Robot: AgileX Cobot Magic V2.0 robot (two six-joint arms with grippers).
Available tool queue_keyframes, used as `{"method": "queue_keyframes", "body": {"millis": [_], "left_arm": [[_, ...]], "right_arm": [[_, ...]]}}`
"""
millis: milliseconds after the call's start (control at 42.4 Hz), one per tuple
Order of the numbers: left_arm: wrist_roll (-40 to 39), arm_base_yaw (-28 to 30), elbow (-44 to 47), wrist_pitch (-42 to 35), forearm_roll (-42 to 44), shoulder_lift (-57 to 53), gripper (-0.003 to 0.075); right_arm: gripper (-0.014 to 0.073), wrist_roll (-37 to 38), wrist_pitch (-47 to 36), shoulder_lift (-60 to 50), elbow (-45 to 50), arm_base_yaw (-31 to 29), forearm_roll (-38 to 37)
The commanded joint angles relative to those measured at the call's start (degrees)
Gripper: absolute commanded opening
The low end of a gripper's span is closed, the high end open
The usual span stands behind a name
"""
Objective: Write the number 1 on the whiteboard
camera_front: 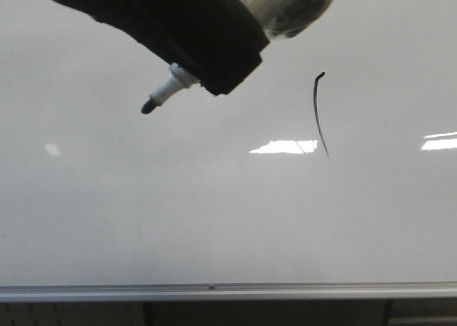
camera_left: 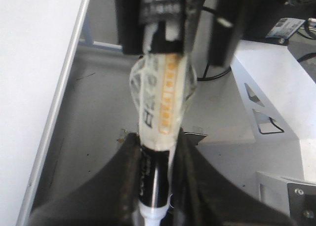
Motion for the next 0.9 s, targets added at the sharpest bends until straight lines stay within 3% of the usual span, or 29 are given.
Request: {"method": "queue_keyframes", "body": {"millis": [0, 283, 519, 707, 872], "left_arm": [[-1.0, 2.5, -1.9, -3.2, -1.8, -1.4, -0.002], [-17.5, 16.8, -1.9, -8.5, 12.7, -1.4, -0.002], [-35.0, 27.7, 2.1, -25.0, 22.5, -1.5, -0.002], [-46.9, 32.5, 7.2, -33.4, 33.2, -1.5, -0.002], [-50.8, 36.4, 13.5, -43.5, 33.8, -1.5, -0.002]], "right_arm": [[0.0469, -0.4, -3.0, -1.7, -2.1, -0.4, 3.2], [0.0466, 7.3, -13.7, -9.8, -0.8, -6.7, -6.1], [0.0466, 8.7, -25.7, -18.5, 6.1, -7.8, -7.2], [0.0466, 8.7, -26.8, -21.1, 9.9, -7.8, -7.2], [0.0466, 8.7, -26.6, -21.0, 10.8, -7.8, -7.2]]}}
